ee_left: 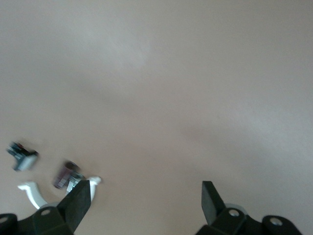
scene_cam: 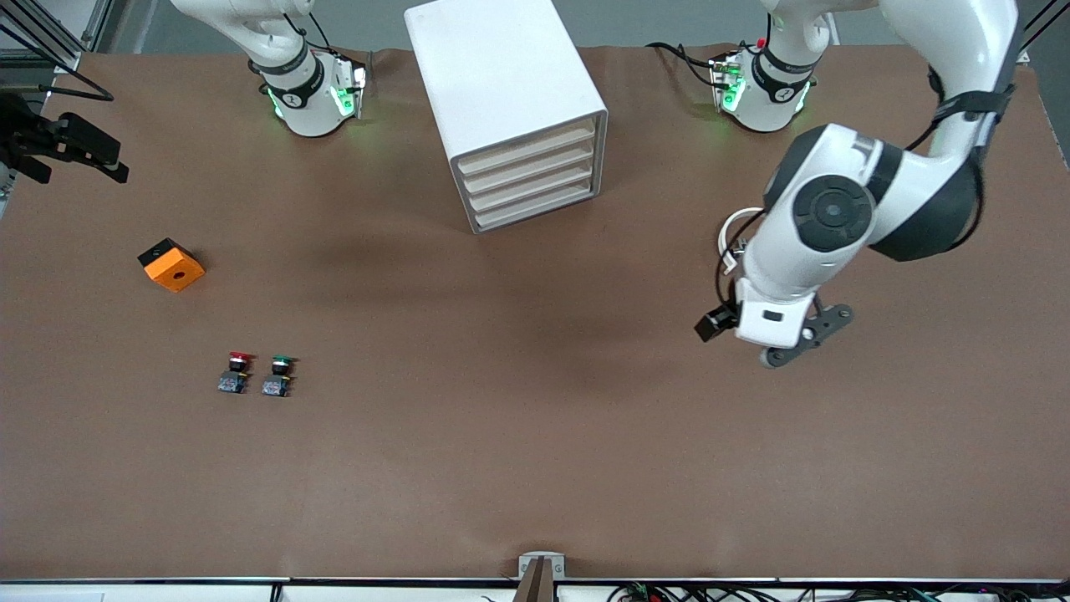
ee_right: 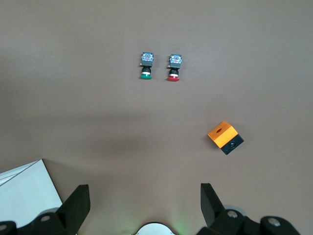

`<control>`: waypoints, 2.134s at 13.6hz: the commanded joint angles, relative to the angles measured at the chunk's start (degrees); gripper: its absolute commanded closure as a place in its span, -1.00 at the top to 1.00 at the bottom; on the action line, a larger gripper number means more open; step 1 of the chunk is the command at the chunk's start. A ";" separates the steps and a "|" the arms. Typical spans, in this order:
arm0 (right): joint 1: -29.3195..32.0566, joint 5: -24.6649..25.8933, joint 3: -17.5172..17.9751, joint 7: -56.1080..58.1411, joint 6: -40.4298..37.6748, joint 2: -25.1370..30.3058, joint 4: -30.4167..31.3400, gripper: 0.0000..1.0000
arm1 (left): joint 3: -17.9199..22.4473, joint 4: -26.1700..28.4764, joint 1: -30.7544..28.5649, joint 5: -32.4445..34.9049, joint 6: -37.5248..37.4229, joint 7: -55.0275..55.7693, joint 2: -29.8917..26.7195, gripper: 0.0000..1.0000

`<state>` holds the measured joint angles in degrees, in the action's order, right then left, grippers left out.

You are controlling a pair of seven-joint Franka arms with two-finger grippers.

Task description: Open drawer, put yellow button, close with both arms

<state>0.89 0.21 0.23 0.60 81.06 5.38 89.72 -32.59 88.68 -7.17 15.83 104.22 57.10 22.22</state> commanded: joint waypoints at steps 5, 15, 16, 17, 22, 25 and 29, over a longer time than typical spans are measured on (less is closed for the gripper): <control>0.95 0.76 0.91 0.54 -0.73 -0.46 -0.86 1.00 | 0.06 -1.14 -9.62 -0.53 -4.19 -22.25 -9.89 1.00; 0.87 0.76 0.91 0.63 -0.82 -0.46 -0.86 1.00 | 31.00 4.03 6.90 -18.19 -19.58 -49.53 -30.72 1.00; 0.78 0.76 0.91 0.63 -0.82 -0.54 -0.86 1.00 | 31.09 5.52 6.99 -18.20 -19.66 -49.89 -32.66 1.00; 0.78 0.76 1.00 0.63 -0.82 -0.55 -0.86 1.00 | 31.27 6.67 7.95 -18.20 -19.93 -49.89 -33.89 1.00; 0.78 0.76 1.08 0.63 -0.73 -0.55 -0.95 1.00 | 30.83 10.27 10.24 -17.41 -18.97 -48.84 -36.09 1.00; 0.69 0.67 1.17 0.45 -0.73 -0.55 -0.95 1.00 | 30.57 12.57 10.16 -14.69 -15.54 -49.63 -36.99 1.00; 0.69 0.49 1.17 0.28 -0.64 -0.55 -0.95 1.00 | 30.39 12.93 9.72 -14.69 -14.13 -49.63 -36.63 1.00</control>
<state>0.89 0.21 0.74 0.62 80.93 5.29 89.73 -2.17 100.53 2.80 0.21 88.88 8.14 -13.08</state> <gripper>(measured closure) 0.000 0.000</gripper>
